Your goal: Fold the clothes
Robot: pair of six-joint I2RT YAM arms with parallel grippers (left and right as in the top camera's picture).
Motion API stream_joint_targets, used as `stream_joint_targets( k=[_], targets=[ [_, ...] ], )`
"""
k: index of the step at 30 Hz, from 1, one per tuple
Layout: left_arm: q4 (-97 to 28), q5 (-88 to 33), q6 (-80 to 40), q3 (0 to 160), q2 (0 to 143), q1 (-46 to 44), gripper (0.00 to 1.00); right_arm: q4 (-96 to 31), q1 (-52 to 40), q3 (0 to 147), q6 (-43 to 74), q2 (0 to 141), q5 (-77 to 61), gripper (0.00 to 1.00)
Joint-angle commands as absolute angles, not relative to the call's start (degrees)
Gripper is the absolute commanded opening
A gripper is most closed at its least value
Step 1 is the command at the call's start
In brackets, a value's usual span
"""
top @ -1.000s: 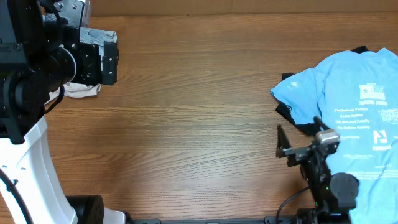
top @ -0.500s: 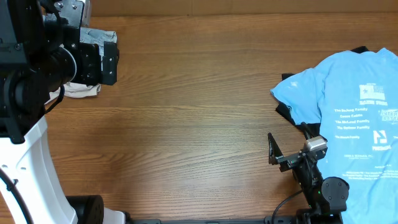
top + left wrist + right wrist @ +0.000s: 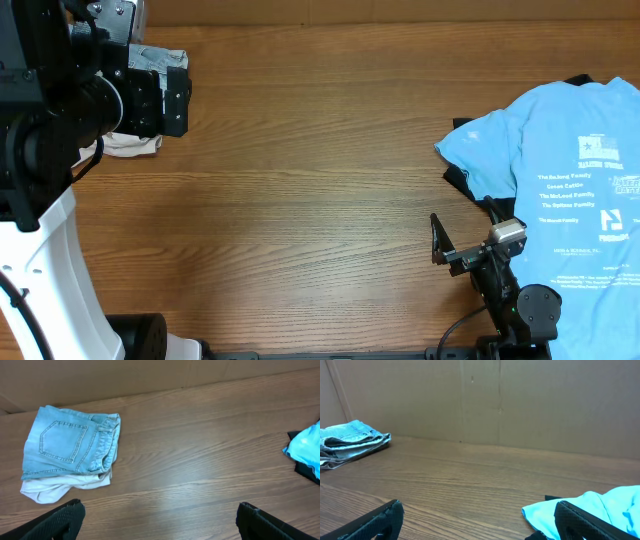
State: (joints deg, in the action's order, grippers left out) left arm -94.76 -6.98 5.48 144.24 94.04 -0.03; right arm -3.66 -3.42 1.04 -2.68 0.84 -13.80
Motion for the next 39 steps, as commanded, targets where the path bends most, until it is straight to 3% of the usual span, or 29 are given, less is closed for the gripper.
stream_joint_targets(
  k=[1, 20, 26, 39],
  targets=[
    [-94.7, -6.63, 4.47, 143.74, 94.5, -0.4, 1.0, -3.27, -3.7, 0.47, -2.85, 0.16, -14.24, 1.0],
    [-92.64, -3.46, 5.76, 143.52, 92.73, -0.4, 1.0, -3.27, -3.7, 0.47, -2.85, 0.16, -14.24, 1.0],
    [-77.38, -4.54, 5.78, 131.37, 85.23, -0.43, 1.0, -3.27, -3.7, 0.47, -2.85, 0.16, -14.24, 1.0],
    [-34.41, -5.54, 10.59, 77.34, 52.66, -0.4, 1.0, -3.27, -3.7, 0.47, -2.85, 0.16, -14.24, 1.0]
  ],
)
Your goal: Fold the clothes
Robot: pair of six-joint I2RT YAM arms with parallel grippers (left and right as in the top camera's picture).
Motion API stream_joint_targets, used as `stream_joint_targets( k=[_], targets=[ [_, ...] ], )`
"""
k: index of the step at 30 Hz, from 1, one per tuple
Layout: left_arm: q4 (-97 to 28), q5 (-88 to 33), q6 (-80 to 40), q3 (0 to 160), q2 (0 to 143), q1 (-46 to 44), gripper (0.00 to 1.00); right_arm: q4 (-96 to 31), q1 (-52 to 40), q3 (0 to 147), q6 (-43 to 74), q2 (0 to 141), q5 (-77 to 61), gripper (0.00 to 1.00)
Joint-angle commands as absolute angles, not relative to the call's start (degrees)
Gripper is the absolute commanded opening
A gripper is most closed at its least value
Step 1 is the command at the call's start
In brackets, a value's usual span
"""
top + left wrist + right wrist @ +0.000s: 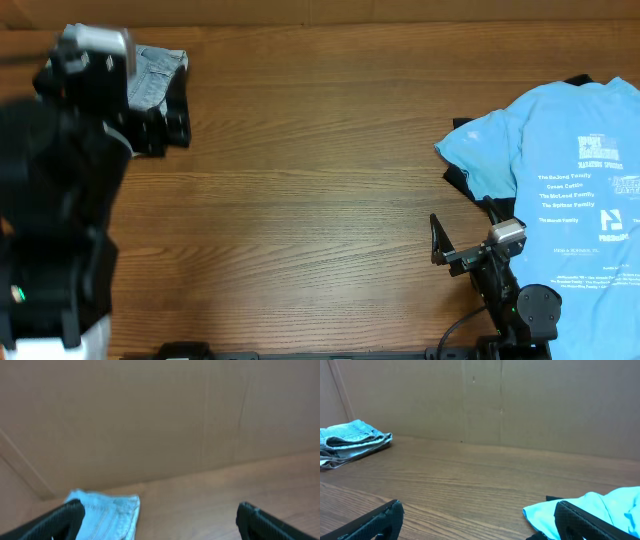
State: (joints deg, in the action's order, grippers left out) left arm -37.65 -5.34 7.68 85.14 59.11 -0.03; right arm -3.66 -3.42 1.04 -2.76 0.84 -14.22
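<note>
A light blue T-shirt [565,190] with white print lies crumpled at the table's right, its edge showing in the right wrist view as the T-shirt [590,510]. Folded denim shorts [150,70] sit at the back left, half hidden by my left arm, and also show as the shorts [107,512] and the shorts [350,440]. My left gripper [160,522] is open and empty, just short of the shorts. My right gripper [477,520] is open and empty beside the T-shirt's left edge, low at the front right [465,235].
A cardboard wall [520,400] closes the back of the wooden table [310,200]. A dark garment [462,185] lies under the T-shirt. A white cloth [330,462] lies under the shorts.
My left arm has moved and is blurred overhead. Its wrist view showed the shorts on the table from above, and now shows the cardboard wall with only the shorts' top edge. My right arm is unchanged.
</note>
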Motion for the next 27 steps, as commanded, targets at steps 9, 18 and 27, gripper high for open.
stream_joint_targets(
  k=[9, 18, 27],
  targets=[
    [-22.52, -1.61, 10.74, 47.35, 29.67, -0.4, 1.0, -3.27, -3.7, 0.47, -2.85, 0.16, -14.24, 1.0],
    [-9.3, -3.18, 10.72, 23.73, 12.1, -0.4, 1.0, -3.27, -3.7, 0.47, -2.85, 0.16, -14.24, 1.0],
    [-4.01, -2.31, 10.72, 12.34, 0.69, -0.4, 1.0, -3.27, -3.7, 0.47, -2.85, 0.16, -14.24, 1.0]
  ],
)
